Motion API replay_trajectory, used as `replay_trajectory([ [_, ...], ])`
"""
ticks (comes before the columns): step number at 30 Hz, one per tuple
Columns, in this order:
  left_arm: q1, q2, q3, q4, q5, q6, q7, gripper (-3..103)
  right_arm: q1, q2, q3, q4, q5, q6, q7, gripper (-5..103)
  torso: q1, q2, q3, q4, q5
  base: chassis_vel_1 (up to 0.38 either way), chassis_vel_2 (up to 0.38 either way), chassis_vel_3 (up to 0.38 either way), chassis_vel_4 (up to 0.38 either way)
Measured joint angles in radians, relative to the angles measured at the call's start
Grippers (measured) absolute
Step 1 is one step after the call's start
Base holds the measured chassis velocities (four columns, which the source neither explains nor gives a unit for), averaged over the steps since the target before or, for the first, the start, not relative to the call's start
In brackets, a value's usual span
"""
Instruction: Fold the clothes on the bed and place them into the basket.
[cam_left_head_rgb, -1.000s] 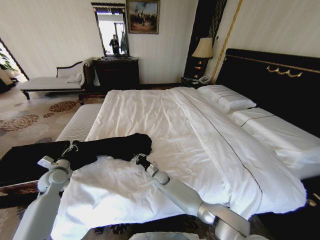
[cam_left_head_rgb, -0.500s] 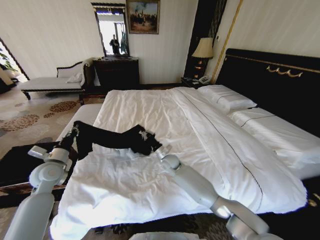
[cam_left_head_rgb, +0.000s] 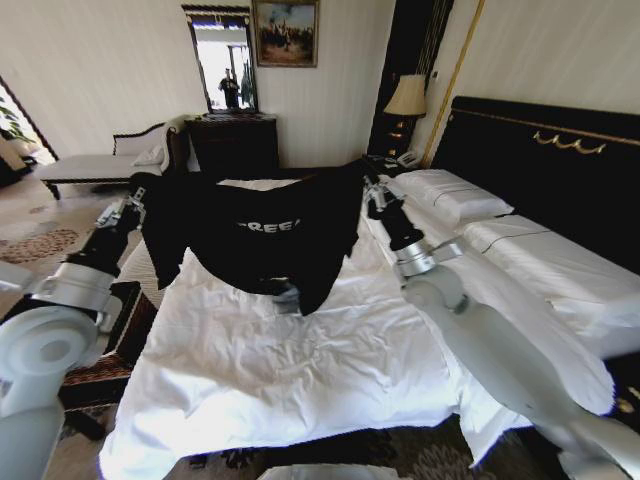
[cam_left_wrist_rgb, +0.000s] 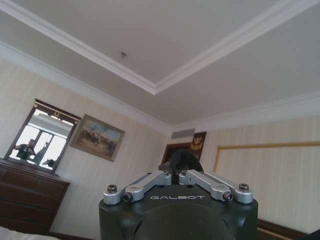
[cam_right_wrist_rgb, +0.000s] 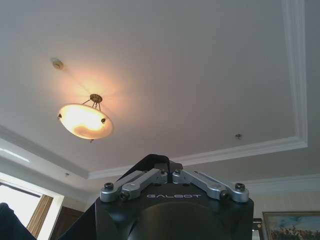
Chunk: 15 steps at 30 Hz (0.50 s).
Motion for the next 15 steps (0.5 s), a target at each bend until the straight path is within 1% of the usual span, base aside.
replay_trajectory([
  [1,0.034,0.012,-0.023,-0.031,-0.003,0.001,0.001,1,-0.039,-0.021,0.054,0.040,0.012,0.000,0.005,0,0.000,0.000,0.000,0.0000,0.0000,0.000,0.000,0.000,0.000],
  [2,0.049,0.022,-0.042,-0.040,-0.011,0.003,-0.001,1,-0.056,-0.033,0.085,0.062,0.022,-0.001,0.010,0,0.000,0.000,0.000,0.0001,0.0000,0.000,0.000,0.000,0.000],
  [3,0.065,0.044,-0.091,-0.049,-0.045,0.008,-0.013,1,-0.075,-0.056,0.141,0.103,0.050,-0.010,0.030,0,0.000,0.000,0.000,0.0001,0.0000,0.000,0.000,0.000,0.000],
  [4,0.067,0.063,-0.131,-0.051,-0.084,0.013,-0.025,1,-0.080,-0.070,0.173,0.130,0.072,-0.020,0.045,0,0.000,0.000,0.000,0.0002,-0.0004,0.000,0.000,0.000,0.000],
  [5,0.067,0.063,-0.131,-0.051,-0.084,0.013,-0.025,1,-0.080,-0.070,0.173,0.130,0.072,-0.020,0.045,0,0.000,0.000,0.000,0.0002,-0.0004,0.000,0.000,0.000,0.000],
  [6,0.061,0.110,-0.240,-0.052,-0.217,0.024,-0.067,1,-0.084,-0.107,0.252,0.195,0.130,-0.045,0.078,0,0.000,0.000,0.000,0.0003,-0.0006,0.000,0.000,0.000,0.000],
  [7,0.049,0.143,-0.335,-0.052,-0.322,0.034,-0.101,1,-0.082,-0.139,0.320,0.243,0.183,-0.065,0.106,0,0.000,0.000,0.000,0.0001,-0.0010,0.000,0.000,0.000,0.000],
  [8,0.035,0.182,-0.459,-0.051,-0.449,0.044,-0.137,1,-0.078,-0.172,0.390,0.282,0.242,-0.083,0.133,0,0.000,0.000,0.000,0.0001,-0.0009,0.000,0.000,0.000,0.000],
  [9,0.032,0.195,-0.499,-0.051,-0.488,0.046,-0.145,1,-0.076,-0.184,0.419,0.289,0.266,-0.091,0.145,0,0.000,0.000,0.000,0.0001,-0.0007,0.000,0.000,0.000,0.000],
  [10,0.025,0.222,-0.588,-0.051,-0.574,0.052,-0.162,1,-0.068,-0.211,0.490,0.297,0.330,-0.110,0.178,0,0.000,0.000,0.000,0.0003,-0.0007,0.000,0.000,0.000,0.000],
  [11,0.025,0.222,-0.588,-0.051,-0.574,0.052,-0.162,1,-0.068,-0.211,0.490,0.297,0.330,-0.110,0.178,0,0.000,0.000,0.000,0.0003,-0.0007,0.000,0.000,0.000,0.000],
  [12,0.018,0.253,-0.680,-0.050,-0.663,0.075,-0.190,1,-0.052,-0.249,0.585,0.306,0.426,-0.150,0.234,0,0.000,0.000,0.000,0.0006,-0.0003,0.000,0.000,0.000,0.000],
  [13,0.015,0.261,-0.695,-0.050,-0.681,0.088,-0.199,1,-0.045,-0.262,0.614,0.306,0.463,-0.176,0.268,0,0.000,0.000,0.000,0.0006,-0.0004,0.000,0.000,0.000,0.000],
  [14,0.005,0.262,-0.667,-0.049,-0.663,0.124,-0.221,1,-0.036,-0.269,0.624,0.305,0.498,-0.228,0.334,0,0.000,0.000,0.000,0.0004,-0.0006,0.000,0.000,0.000,0.000],
  [15,0.005,0.262,-0.667,-0.049,-0.663,0.124,-0.221,1,-0.036,-0.269,0.624,0.305,0.498,-0.228,0.334,0,0.000,0.000,0.000,0.0004,-0.0006,0.000,0.000,0.000,0.000],
])
